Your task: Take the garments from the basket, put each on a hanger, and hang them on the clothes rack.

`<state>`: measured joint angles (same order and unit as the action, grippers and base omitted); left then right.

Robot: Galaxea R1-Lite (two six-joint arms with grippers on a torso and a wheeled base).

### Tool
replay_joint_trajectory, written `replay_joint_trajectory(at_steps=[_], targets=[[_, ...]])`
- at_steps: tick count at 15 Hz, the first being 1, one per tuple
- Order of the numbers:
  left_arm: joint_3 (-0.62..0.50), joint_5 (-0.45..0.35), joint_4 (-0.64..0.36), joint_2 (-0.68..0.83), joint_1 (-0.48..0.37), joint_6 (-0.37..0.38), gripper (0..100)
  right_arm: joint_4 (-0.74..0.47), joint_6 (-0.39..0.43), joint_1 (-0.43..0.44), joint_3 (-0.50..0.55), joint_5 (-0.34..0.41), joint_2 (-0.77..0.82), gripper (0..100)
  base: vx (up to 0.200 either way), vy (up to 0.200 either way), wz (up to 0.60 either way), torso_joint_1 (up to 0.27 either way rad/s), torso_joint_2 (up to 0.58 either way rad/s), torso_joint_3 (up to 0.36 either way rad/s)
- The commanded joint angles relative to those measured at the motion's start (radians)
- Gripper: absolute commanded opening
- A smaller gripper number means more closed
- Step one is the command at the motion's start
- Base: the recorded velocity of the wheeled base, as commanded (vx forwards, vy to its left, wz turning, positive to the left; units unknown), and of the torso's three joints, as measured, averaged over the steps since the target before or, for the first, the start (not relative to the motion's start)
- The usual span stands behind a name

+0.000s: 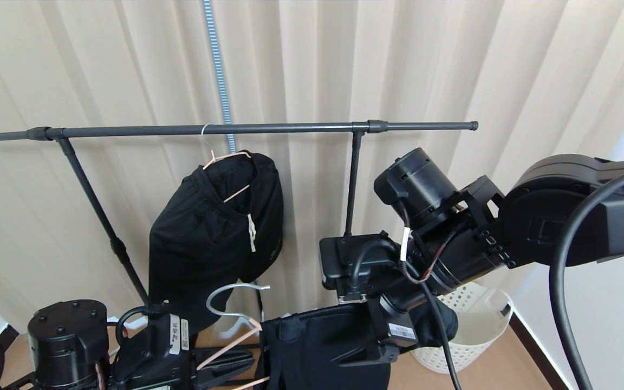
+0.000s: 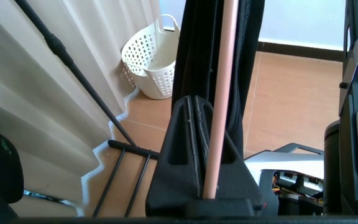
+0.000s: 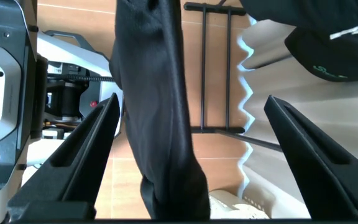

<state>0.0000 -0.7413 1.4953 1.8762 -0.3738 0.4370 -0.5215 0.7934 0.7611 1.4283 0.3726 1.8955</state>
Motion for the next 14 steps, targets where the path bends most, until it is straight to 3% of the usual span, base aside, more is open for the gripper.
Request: replay_joint_trajectory(at_steps=[1, 3, 6, 7, 14], targets=[[0.0, 0.0, 0.008, 0.011, 0.0, -0.001, 0, 0.0, -0.003, 0.004, 0.006, 0.0, 0.01, 100, 0.0, 0.0, 0.0, 0.0, 0.0, 0.0], [0.0, 0.002, 0.075, 0.044, -0.002, -0.006, 0, 0.0, -0.008, 0.004, 0.012, 0.0, 0.022, 100, 0.0, 0.0, 0.0, 0.0, 0.0, 0.0], [0.0, 0.002, 0.075, 0.064, -0.004, -0.006, 0, 0.0, -0.008, 0.006, 0.009, -0.001, 0.027, 100, 0.0, 0.0, 0.0, 0.0, 0.0, 0.0], [0.0, 0.002, 0.075, 0.063, -0.004, -0.006, 0, 0.0, -0.008, 0.006, 0.009, -0.001, 0.027, 0, 0.0, 0.0, 0.0, 0.0, 0.0, 0.0], [0.0, 0.002, 0.075, 0.058, -0.005, -0.021, 0, -0.002, -0.014, 0.006, 0.008, -0.001, 0.023, 0, 0.0, 0.0, 0.0, 0.0, 0.0, 0.0]])
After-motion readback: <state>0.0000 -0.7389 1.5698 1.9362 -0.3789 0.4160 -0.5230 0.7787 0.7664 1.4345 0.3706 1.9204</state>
